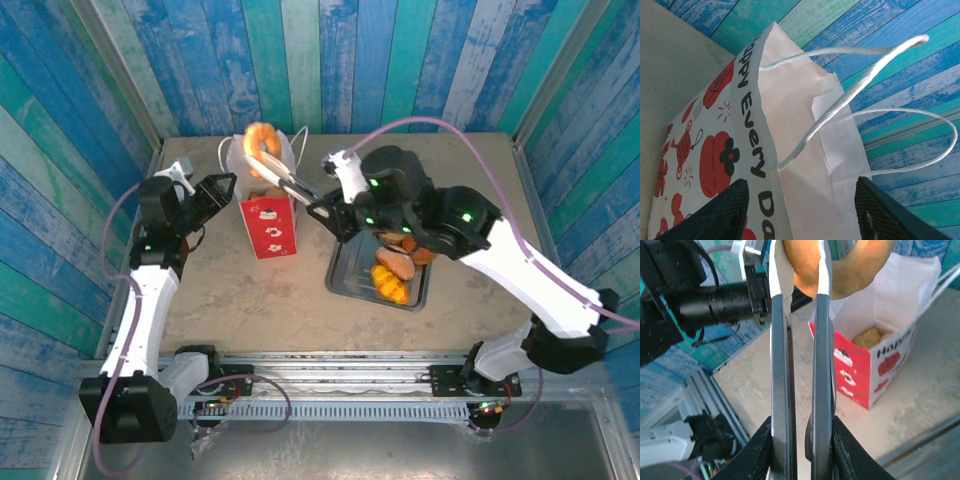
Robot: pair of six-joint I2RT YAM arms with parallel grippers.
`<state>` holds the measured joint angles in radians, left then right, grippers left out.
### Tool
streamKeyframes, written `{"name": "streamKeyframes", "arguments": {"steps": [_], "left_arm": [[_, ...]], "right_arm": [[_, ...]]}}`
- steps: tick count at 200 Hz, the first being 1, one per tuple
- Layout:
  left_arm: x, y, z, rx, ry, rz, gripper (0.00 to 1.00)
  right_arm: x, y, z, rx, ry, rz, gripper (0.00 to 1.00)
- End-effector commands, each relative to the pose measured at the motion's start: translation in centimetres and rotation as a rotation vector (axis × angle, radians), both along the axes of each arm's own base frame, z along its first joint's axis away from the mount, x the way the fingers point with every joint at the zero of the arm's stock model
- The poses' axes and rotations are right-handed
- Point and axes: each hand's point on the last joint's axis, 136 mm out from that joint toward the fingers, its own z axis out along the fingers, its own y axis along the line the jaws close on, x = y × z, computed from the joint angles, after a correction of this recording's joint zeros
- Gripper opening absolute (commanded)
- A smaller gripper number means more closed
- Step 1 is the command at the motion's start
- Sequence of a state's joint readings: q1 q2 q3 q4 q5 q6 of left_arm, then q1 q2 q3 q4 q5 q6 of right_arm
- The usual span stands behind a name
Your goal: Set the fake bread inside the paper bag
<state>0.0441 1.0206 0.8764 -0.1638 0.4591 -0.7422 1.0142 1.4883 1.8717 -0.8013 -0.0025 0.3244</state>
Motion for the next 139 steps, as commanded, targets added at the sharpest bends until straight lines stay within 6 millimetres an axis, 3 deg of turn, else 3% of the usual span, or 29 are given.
{"name": "streamKeyframes", "arguments": {"steps": [1, 35, 64, 105, 139], "left_arm": [[0.6, 0.0, -0.1, -0.009, -0.019, -0.006, 0.51], [0.7, 0.1, -0.9, 0.019, -0.003, -0.002, 0.44], [0.8, 0.1, -1.2, 0.021, 0.002, -0.005, 0.38], [1.0, 0.3, -1.2, 0.028, 0.004, 0.001, 0.34], [1.1, 0.5, -1.3, 0.037, 0.004, 0.011, 0.34]], "right_arm": [[2.6, 1.4, 2.5, 0.076, -0.066, -0.041, 0.2], [5.7, 1.9, 0.0, 0.046, -0.01, -0.1, 0.21], [7.0, 2.1, -2.2, 0.009, 0.048, -0.1, 0.21], [8.2, 2.4, -5.2, -0.083, 0.09, -0.11, 0.23], [8.1, 3.5, -7.1, -0.096, 0.149, -0.062, 0.24]]}}
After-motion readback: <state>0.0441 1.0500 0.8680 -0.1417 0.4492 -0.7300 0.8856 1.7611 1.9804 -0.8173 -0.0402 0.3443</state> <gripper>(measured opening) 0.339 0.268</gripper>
